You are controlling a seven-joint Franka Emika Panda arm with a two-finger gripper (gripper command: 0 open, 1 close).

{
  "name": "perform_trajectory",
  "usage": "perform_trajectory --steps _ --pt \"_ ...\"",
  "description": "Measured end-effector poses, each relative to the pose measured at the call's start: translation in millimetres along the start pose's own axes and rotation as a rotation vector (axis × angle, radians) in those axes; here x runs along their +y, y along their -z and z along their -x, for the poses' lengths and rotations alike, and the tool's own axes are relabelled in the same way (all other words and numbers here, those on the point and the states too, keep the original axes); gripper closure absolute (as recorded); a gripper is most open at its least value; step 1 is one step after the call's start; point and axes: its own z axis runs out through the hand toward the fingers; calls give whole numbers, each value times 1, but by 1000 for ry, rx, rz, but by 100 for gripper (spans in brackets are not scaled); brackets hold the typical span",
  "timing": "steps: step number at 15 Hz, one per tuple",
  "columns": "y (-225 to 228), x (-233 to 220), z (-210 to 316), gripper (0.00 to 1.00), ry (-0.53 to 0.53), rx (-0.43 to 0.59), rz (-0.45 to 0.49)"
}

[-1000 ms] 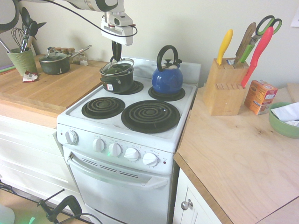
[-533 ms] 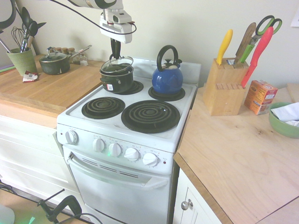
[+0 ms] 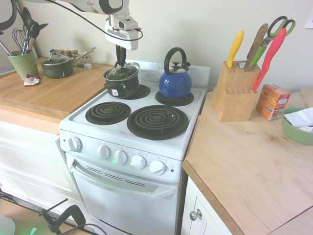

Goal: Cover the lid of the pot

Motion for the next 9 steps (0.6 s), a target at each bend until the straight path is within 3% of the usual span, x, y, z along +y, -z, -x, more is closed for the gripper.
perform_trajectory --steps 9 --pt "29 5 15 100 16 5 -23"
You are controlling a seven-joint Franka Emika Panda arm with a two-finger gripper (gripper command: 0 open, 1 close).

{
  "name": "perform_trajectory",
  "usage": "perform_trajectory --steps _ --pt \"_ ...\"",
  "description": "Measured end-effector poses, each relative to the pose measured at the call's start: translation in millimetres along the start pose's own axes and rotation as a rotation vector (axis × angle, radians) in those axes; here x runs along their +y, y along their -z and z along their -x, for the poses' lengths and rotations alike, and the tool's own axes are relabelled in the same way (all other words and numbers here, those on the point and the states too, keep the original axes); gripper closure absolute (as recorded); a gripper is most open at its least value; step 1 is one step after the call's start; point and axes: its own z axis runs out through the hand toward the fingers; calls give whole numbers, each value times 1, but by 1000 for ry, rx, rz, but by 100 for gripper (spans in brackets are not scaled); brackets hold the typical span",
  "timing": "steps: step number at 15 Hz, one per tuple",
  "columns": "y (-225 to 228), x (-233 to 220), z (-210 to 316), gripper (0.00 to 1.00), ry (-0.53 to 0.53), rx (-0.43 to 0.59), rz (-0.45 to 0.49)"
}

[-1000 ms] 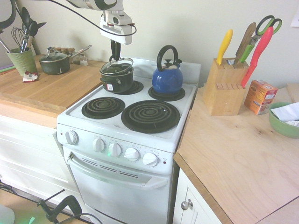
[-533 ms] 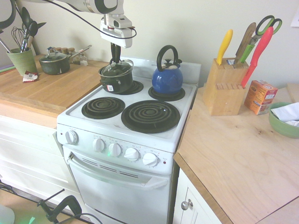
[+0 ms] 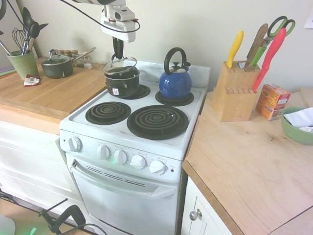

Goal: Cover the lid of the pot

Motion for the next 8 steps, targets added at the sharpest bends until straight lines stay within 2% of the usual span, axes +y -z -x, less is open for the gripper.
perform_trajectory --steps 4,8 --pt "-20 4 0 100 -5 -12 25" --pt "-21 5 -1 100 -6 -12 25"
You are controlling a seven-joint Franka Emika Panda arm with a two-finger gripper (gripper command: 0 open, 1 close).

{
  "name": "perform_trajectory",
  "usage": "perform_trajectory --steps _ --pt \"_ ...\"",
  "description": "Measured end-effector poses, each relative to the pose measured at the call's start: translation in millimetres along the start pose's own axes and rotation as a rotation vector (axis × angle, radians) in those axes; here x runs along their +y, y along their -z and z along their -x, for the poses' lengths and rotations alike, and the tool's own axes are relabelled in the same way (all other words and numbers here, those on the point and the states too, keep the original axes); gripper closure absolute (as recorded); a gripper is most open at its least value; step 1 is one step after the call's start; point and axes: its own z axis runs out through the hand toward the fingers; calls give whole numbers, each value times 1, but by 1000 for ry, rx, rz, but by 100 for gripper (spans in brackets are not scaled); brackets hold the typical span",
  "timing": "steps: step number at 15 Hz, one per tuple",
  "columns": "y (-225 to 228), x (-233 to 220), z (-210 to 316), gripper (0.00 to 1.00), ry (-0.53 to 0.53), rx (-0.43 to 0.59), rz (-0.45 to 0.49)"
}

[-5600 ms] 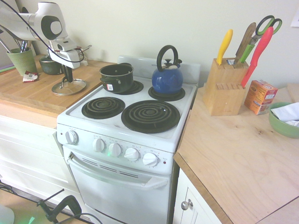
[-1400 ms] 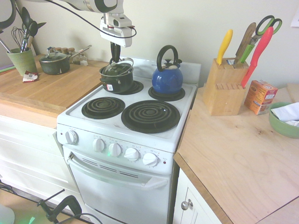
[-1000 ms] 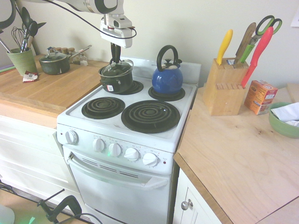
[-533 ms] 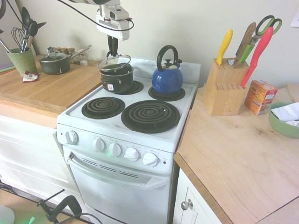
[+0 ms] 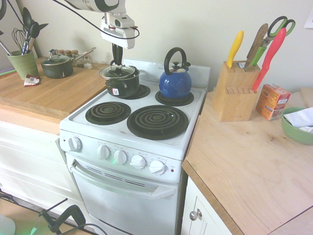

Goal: Cover the lid of the pot

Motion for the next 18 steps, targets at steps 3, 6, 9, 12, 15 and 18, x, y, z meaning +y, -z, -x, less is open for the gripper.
perform_trajectory --steps 3,6,9,12,15,18 --pt "10 -1 -3 100 -3 8 -14" --pt "21 -2 -3 100 -1 10 -20" --pt "25 -4 -5 100 -2 11 -21" --pt "13 -6 -6 100 -2 4 -7" --pt "4 -8 -7 100 -4 0 3" --pt "0 -8 -8 100 -4 -3 9"
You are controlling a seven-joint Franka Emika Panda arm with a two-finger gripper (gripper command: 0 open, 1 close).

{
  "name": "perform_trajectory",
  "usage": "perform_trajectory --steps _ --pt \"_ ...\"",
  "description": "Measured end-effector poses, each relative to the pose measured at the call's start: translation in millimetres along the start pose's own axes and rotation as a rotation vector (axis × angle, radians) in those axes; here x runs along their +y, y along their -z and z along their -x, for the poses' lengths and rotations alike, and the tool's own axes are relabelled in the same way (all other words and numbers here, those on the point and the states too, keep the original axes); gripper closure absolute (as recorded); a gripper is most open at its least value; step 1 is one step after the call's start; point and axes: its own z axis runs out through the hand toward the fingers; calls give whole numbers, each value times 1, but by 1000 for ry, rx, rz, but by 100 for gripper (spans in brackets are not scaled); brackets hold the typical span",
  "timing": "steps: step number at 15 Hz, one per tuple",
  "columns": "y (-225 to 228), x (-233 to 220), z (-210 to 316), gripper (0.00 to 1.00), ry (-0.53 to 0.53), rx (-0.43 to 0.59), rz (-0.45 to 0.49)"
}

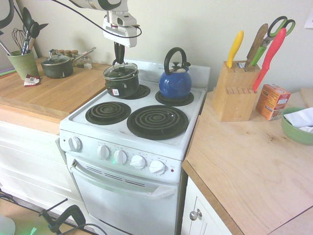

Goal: Cover the lid of the pot

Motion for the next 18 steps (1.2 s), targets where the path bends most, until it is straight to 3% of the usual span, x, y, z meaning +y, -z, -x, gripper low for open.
perform_trajectory --steps 5,6,18 --pt "-18 -1 -9 100 -9 -7 -16" --pt "-19 -1 -10 0 -10 -8 -21" --pt "1 21 10 0 16 -4 -13"
